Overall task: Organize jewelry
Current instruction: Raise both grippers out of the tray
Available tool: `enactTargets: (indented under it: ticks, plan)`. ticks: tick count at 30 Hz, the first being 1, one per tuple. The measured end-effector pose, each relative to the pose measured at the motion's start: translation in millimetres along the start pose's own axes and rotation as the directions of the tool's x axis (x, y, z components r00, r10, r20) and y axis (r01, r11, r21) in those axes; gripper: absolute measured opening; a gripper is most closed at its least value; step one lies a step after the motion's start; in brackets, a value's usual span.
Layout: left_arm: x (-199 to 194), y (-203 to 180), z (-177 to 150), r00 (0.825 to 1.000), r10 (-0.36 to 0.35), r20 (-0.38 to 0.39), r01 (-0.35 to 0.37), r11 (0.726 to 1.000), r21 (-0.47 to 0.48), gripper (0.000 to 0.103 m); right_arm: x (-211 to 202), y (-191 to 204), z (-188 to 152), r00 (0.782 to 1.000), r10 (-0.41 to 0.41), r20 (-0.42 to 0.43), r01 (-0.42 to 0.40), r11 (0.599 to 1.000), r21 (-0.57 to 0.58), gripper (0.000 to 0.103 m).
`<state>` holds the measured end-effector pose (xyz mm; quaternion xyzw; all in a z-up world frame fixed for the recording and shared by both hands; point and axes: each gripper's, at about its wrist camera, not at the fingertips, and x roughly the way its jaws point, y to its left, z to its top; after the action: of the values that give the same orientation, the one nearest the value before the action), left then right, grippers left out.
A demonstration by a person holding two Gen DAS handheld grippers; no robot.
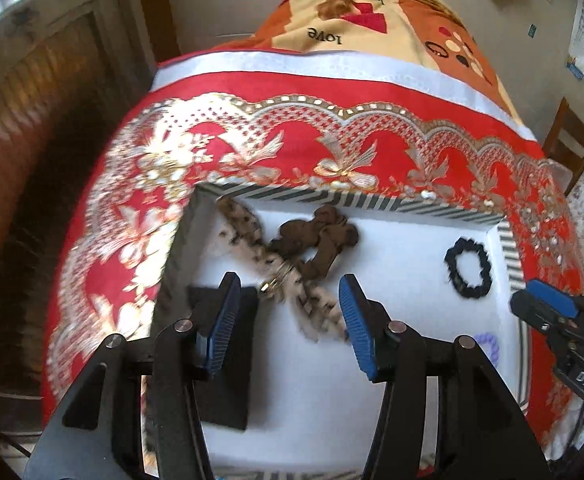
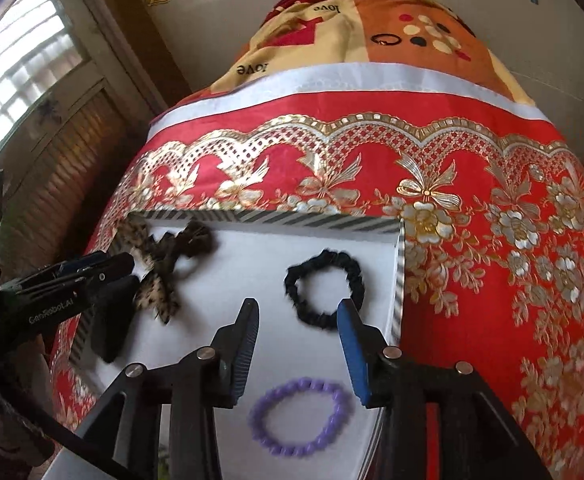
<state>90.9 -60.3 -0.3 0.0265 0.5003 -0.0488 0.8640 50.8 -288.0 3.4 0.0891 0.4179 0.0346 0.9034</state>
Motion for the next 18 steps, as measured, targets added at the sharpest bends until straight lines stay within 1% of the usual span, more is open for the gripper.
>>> enactTargets:
  ticks: [4,9,18]
  plan:
    - [-14.8,4.8,-20.3,1.0,0.006,0.005,-0.006,1.0,-0.019,0.051,-17.5,5.8,-14.7,1.0,0.01,0.007,-0.01,1.0,-0.002,0.039]
    - [-30.6,5.7,-47.4,0.999,0.038,0.005,-0.038,0.999,-0.024,0.051,-39.5,11.4,-38.0,1.0,0.019,0.016,-0.019,1.0,-0.008,0.041]
    - [-61.4,0.0,-91.3,0.999,0.041,0.007,-0.04,0.999,-0.026,0.051,-69.5,15.9,-83.8,1.0,0.014,0.011,-0.014,1.0,-0.009,0.042]
